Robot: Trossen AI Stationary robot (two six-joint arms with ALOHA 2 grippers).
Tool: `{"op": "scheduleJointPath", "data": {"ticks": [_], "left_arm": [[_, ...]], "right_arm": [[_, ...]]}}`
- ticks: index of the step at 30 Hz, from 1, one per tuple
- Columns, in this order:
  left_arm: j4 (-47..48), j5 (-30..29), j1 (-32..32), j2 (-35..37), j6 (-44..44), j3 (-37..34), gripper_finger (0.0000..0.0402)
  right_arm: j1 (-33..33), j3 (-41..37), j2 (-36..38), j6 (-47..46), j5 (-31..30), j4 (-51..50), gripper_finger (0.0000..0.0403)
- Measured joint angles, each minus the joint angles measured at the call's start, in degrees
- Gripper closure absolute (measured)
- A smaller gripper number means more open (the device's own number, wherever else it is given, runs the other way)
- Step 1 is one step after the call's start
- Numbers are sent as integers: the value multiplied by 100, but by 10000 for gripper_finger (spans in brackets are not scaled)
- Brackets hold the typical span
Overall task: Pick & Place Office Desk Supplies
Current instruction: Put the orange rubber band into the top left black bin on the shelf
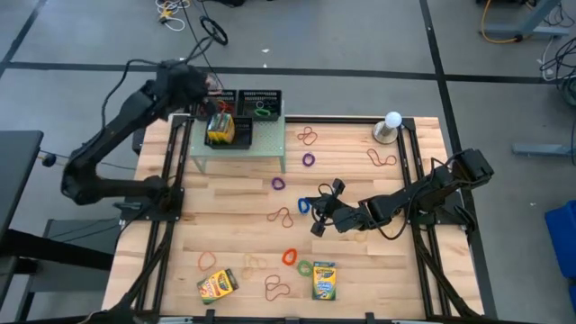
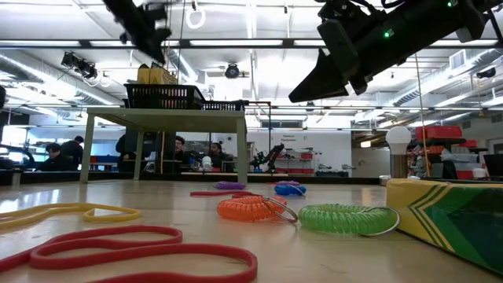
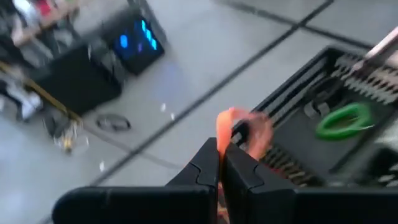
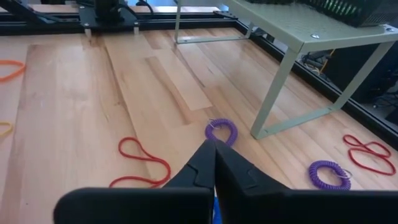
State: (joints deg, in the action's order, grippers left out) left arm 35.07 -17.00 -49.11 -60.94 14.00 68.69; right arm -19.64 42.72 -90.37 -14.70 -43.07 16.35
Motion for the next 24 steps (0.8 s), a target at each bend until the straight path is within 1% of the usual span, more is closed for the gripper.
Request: {"op": "scheduleJointPath", "data": {"ticks": [2, 5, 8, 14, 19, 21, 24], "left_arm": [[52, 251, -392, -260, -6, 6, 393], [4, 508, -775, -584, -23, 2, 393], [-14, 727, -988, -746, -52, 5, 393], [341, 1247, -1191, -868, -65, 4, 392], [592, 1304, -1309, -873, 4, 4, 387], [713, 1302, -1348, -873, 45, 4, 376], [900, 1280, -1375, -873, 170, 4, 348]], "right_arm": [[0, 0, 0, -4, 0, 10, 399], [0, 0, 0, -4, -1, 14, 394], [0, 0, 0, -4, -1, 14, 394], [0, 0, 0, -4, -2, 14, 398], [0, 0, 0, -4, -2, 14, 395], [0, 0, 0, -4, -2, 17, 395], [0, 0, 0, -5, -2, 75, 395]]}}
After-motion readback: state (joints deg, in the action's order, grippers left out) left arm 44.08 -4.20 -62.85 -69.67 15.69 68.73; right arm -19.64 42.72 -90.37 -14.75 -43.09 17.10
